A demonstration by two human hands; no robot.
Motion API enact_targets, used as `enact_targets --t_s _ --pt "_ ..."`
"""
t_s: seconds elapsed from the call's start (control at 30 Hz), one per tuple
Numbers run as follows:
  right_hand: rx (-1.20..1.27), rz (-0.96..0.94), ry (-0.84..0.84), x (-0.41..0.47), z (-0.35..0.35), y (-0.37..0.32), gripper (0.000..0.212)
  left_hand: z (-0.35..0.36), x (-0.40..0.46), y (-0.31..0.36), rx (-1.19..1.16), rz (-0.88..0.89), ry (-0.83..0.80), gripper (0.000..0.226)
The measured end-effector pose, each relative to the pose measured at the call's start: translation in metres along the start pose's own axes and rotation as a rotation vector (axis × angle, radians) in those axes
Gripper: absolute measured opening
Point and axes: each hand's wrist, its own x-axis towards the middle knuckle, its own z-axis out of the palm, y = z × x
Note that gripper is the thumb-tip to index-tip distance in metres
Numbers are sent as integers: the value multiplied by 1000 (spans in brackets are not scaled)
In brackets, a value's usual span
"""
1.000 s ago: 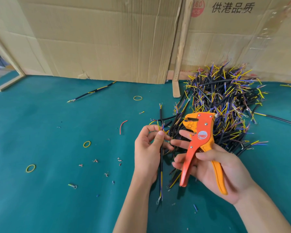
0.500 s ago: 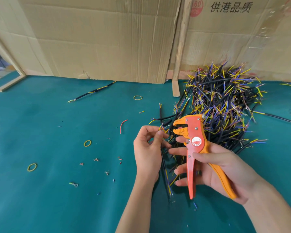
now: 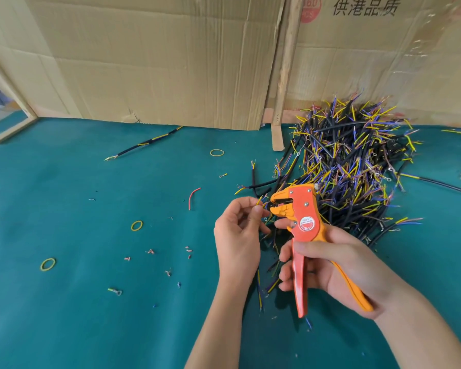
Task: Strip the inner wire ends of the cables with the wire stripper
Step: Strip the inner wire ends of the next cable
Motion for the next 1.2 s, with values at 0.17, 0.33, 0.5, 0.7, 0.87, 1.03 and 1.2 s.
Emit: enact_targets --t_s 0.17,0.33,0.5,0.7,0.87,1.03,1.2 --pt "-39 7 -39 1 -1 1 40 1 0 -1 31 -3 -32 11" --pt "-54 6 -22 2 0 1 36 -1 0 1 -23 -34 -61 10" --pt "-69 -8 -6 2 -1 1 31 -2 0 1 -53 -52 -83 6" --pt "-79 6 -8 1 -1 1 37 -3 -1 0 -70 -61 -99 4" --pt "-56 -1 -11 3 -2 4 35 -4 -1 1 -76 -54 -142 8" --pt "-10 -65 64 8 2 8 46 -7 -1 3 -67 -106 -161 12" --pt "32 -74 11 5 -4 3 38 -6 -2 6 -20 -121 -133 11"
